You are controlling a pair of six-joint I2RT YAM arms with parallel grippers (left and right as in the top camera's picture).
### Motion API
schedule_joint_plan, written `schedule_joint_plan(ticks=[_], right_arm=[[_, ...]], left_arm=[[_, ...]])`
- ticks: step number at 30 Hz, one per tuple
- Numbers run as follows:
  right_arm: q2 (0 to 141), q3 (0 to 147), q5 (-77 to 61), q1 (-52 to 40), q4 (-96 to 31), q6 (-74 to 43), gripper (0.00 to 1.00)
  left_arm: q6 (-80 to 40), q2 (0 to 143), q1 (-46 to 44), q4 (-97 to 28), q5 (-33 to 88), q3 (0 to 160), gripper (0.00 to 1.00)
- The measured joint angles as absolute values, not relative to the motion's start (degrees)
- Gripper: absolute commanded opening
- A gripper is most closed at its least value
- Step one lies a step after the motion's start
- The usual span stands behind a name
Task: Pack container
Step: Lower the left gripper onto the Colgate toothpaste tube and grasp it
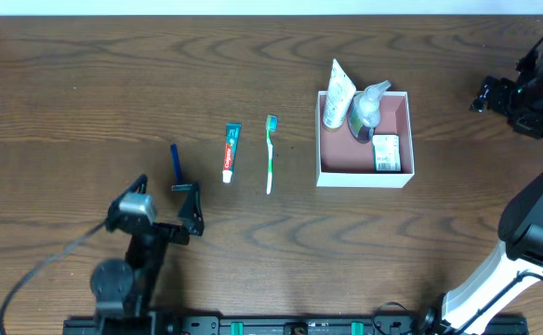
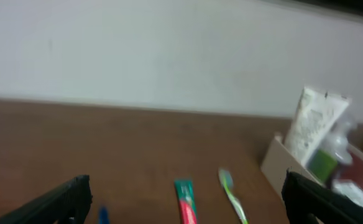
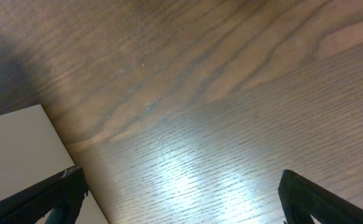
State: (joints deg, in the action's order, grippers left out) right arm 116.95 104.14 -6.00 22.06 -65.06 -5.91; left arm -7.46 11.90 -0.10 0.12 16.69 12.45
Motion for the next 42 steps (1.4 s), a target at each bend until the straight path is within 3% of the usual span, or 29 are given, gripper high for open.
schedule_joint_plan(ticks=[7,11,18,26,42], right_arm=[[116.95,104.05,-6.00,22.06,-64.97,-5.91,1.00],[116.92,104.05,-6.00,22.04,-64.93,-5.93,0.99],[116.95,104.05,-6.00,22.04,-64.93,-5.93,0.99],[116.95,104.05,-6.00,22.06,-64.93,-5.91,0.99],[116.92,104.05,-6.00,22.06,-64.90,-5.93,0.99]], left_arm=[[-3.05,46.39,-0.10,-13.96,27.27,45.39,0.98],[-1.56,61.01,-0.19,-19.42,32.34,55.83,0.98],[-1.50,84.51,-4.78,-41.87,22.13,72.97,0.98],[-1.58,96.95,-12.32,-42.11,15.05,79.22,0.98],[-6.94,112.84,-12.45,-42.98,8.56,79.22,0.98]])
